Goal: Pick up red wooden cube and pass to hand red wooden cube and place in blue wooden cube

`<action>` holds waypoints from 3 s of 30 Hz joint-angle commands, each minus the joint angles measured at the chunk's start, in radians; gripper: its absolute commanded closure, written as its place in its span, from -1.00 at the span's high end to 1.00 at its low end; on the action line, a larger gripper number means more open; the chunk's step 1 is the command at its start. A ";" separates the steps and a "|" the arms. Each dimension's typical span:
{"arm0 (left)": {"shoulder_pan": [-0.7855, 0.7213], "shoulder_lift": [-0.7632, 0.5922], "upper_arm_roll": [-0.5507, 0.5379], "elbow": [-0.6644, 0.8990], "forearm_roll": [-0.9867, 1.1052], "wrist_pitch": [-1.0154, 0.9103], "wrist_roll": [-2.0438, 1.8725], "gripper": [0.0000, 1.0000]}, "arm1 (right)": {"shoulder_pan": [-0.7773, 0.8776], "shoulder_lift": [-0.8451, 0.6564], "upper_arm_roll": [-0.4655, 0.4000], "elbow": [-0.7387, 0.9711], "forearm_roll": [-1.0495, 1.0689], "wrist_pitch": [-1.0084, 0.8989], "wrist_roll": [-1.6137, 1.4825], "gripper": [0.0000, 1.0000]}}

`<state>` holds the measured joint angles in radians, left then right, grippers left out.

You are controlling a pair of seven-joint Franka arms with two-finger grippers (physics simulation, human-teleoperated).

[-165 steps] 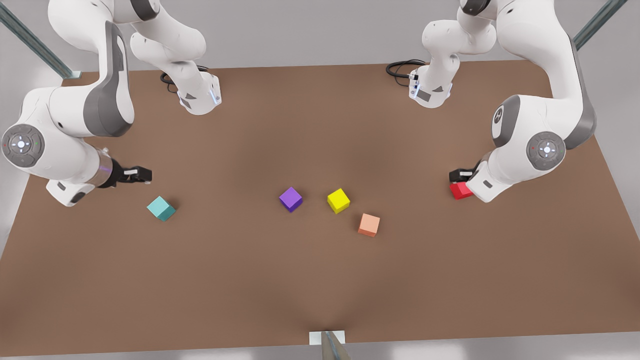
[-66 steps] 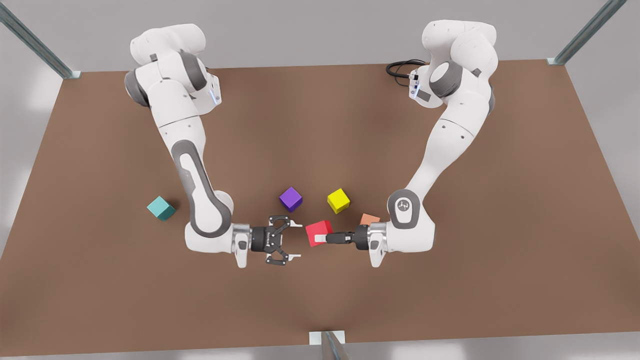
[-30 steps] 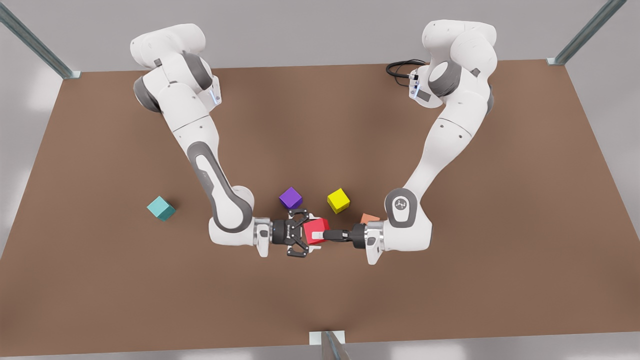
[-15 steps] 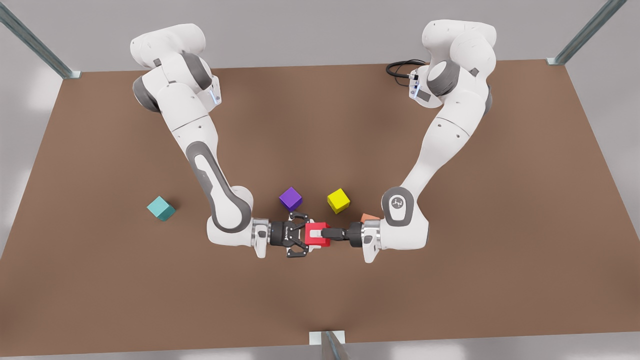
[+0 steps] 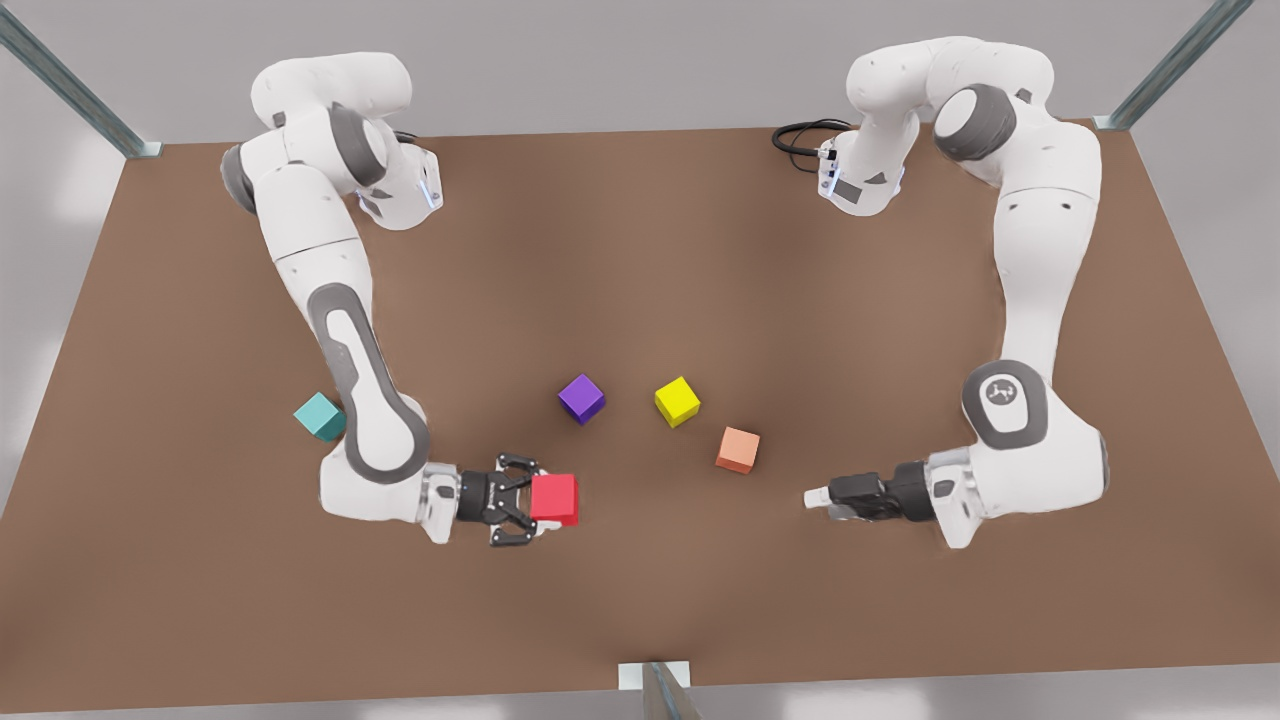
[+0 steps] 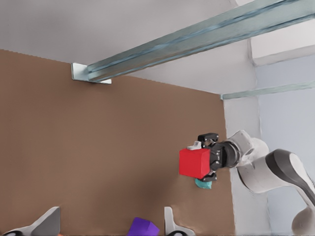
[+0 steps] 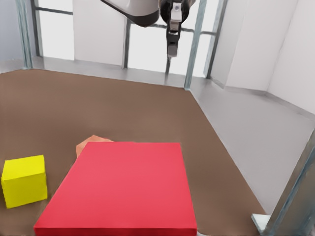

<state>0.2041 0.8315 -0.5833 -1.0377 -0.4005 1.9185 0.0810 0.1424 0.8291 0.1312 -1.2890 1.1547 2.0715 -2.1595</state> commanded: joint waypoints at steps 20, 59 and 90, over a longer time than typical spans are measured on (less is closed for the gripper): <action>-0.258 -0.591 0.451 -0.581 0.422 -0.338 -0.265 1.00 | -0.070 -0.427 -0.143 -0.529 -1.632 0.321 0.757 0.32; -0.256 -0.575 0.450 -0.581 0.424 -0.355 -0.270 1.00 | -0.274 -0.619 -0.145 -1.064 -1.753 0.634 0.741 1.00; -0.256 -0.563 0.451 -0.579 0.428 -0.358 -0.270 1.00 | -0.119 -0.590 -0.133 -0.250 -1.139 -0.458 2.164 1.00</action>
<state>-0.0521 0.2696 -0.1312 -1.6172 0.0269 1.5641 -0.1868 0.0230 0.2607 -0.0015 -1.5420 -0.0004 1.8109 -0.8462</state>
